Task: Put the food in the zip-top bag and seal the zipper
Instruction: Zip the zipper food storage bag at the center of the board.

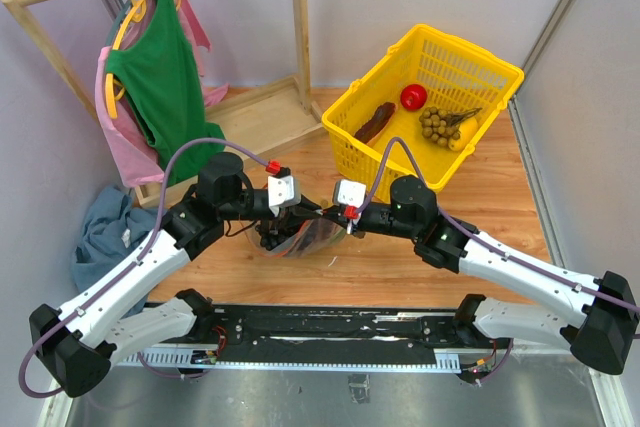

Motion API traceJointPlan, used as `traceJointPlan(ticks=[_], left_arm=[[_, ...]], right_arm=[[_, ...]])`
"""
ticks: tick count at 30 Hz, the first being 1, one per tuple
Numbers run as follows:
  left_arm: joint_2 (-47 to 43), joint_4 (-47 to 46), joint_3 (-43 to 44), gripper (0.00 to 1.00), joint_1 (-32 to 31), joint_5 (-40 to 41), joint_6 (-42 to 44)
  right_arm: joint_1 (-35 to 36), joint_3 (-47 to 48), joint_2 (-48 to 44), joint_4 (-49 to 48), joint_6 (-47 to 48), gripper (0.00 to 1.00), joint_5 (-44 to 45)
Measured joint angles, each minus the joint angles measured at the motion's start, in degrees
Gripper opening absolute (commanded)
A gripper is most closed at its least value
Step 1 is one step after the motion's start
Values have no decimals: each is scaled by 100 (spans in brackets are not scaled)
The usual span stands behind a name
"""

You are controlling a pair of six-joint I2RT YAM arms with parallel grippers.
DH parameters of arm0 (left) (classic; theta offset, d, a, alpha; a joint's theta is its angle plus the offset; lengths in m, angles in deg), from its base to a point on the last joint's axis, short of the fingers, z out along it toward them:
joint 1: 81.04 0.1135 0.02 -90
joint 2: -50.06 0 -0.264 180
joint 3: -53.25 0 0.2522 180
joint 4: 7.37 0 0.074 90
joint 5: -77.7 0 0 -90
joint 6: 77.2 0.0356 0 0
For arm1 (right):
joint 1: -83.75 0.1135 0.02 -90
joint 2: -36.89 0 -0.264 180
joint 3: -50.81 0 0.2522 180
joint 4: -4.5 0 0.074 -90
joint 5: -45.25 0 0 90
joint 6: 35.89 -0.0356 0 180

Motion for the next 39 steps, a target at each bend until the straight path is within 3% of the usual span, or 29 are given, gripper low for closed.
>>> traceJointPlan(ticks=[14, 18, 24, 30, 35, 37, 39], left_arm=[[-59, 181, 0, 0, -4, 315, 127], [-59, 278, 0, 0, -4, 343, 133], [-59, 363, 0, 0, -4, 271, 129], [-59, 369, 0, 0, -4, 188, 129], [-59, 369, 0, 0, -4, 107, 127], [-59, 393, 0, 0, -2, 111, 129], [-59, 422, 0, 0, 7, 144, 129]], right_arm=[[-310, -140, -332, -66, -323, 1, 94], [-400, -144, -396, -72, -332, 21, 17], [-407, -103, -352, -57, -240, 30, -459], [-407, 37, -210, 4, -103, 25, -863], [-407, 144, -96, 87, -22, 15, -1062], [-407, 195, -28, 157, 2, 3, -1119], [-415, 240, 37, 221, 17, 1, -1176]])
